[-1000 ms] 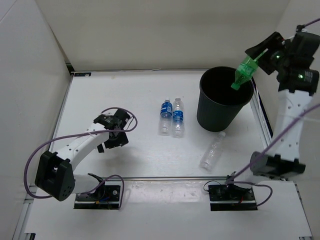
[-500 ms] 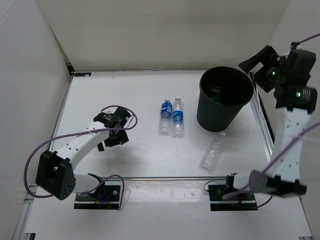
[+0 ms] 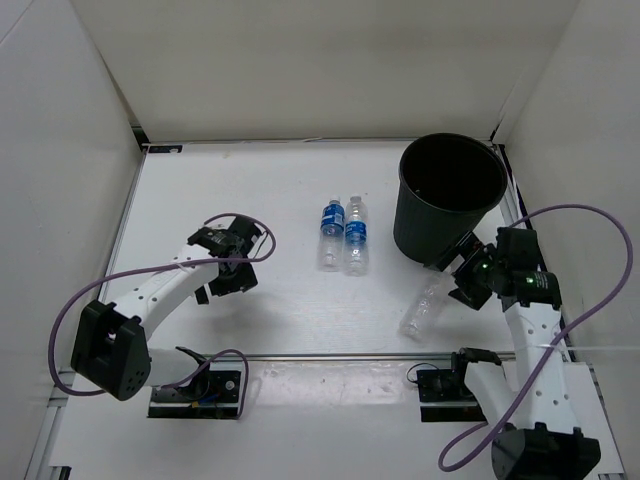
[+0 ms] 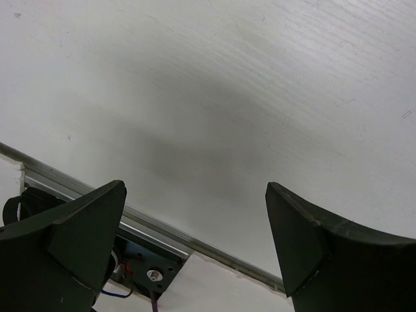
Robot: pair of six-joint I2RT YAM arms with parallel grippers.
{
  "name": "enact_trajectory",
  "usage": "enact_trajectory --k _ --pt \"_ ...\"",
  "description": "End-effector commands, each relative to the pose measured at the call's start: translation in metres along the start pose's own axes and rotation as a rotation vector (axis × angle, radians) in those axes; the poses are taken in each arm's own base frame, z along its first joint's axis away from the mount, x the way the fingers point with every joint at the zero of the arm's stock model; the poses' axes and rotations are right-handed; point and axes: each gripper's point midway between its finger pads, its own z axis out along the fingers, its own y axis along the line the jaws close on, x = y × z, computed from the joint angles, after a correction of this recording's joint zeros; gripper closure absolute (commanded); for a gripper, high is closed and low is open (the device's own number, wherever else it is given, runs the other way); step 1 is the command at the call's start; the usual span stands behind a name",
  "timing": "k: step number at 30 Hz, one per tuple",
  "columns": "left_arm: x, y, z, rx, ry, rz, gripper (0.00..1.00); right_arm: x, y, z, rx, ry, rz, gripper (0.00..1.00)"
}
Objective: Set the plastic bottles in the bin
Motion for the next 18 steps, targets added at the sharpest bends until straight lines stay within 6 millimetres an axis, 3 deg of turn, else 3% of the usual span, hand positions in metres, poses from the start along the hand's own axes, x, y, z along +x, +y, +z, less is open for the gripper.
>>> enact_trajectory --k 1,12,18 --pt "0.000 -0.004 -0.002 0.042 -0.012 0.007 0.00 0.007 -0.003 0.010 -0.004 0.034 -0.040 0.00" --pt "-0.011 -0.009 -0.009 0.050 -0.030 0.018 0.00 0.037 -0.069 0.066 0.238 0.170 0.061 0.00" --pt "-0.011 -0.006 -0.010 0.037 -0.031 0.022 0.00 0.042 -0.083 0.086 0.306 0.212 0.043 0.03"
